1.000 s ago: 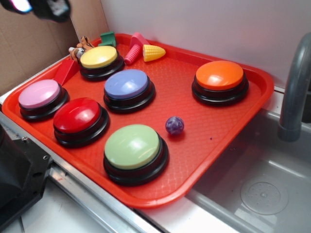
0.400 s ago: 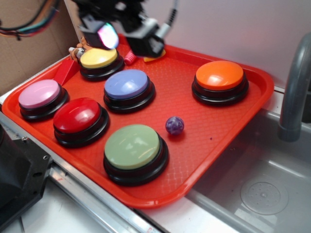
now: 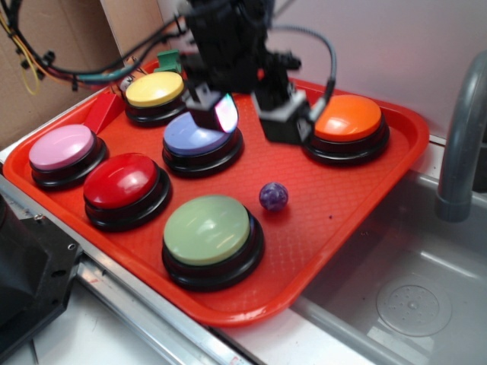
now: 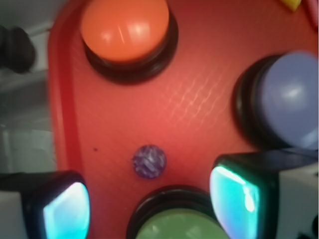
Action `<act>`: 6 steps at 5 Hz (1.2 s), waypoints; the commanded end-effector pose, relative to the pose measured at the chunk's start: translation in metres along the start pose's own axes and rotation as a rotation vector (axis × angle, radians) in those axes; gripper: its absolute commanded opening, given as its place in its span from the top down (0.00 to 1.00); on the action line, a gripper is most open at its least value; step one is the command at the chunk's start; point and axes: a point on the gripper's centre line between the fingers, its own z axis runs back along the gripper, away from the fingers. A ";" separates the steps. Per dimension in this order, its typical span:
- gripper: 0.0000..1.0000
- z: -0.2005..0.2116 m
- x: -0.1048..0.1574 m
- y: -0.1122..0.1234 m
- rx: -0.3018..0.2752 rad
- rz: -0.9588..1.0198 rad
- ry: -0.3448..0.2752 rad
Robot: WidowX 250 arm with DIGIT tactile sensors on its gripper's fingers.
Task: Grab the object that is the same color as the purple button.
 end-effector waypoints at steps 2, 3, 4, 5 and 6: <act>0.00 -0.042 0.000 -0.009 -0.011 0.011 -0.015; 0.00 -0.045 -0.001 -0.007 -0.011 0.024 -0.009; 0.06 -0.052 -0.001 -0.008 0.037 0.049 0.010; 1.00 -0.047 0.000 -0.009 0.032 0.055 -0.035; 1.00 -0.031 0.007 -0.014 0.038 0.051 -0.062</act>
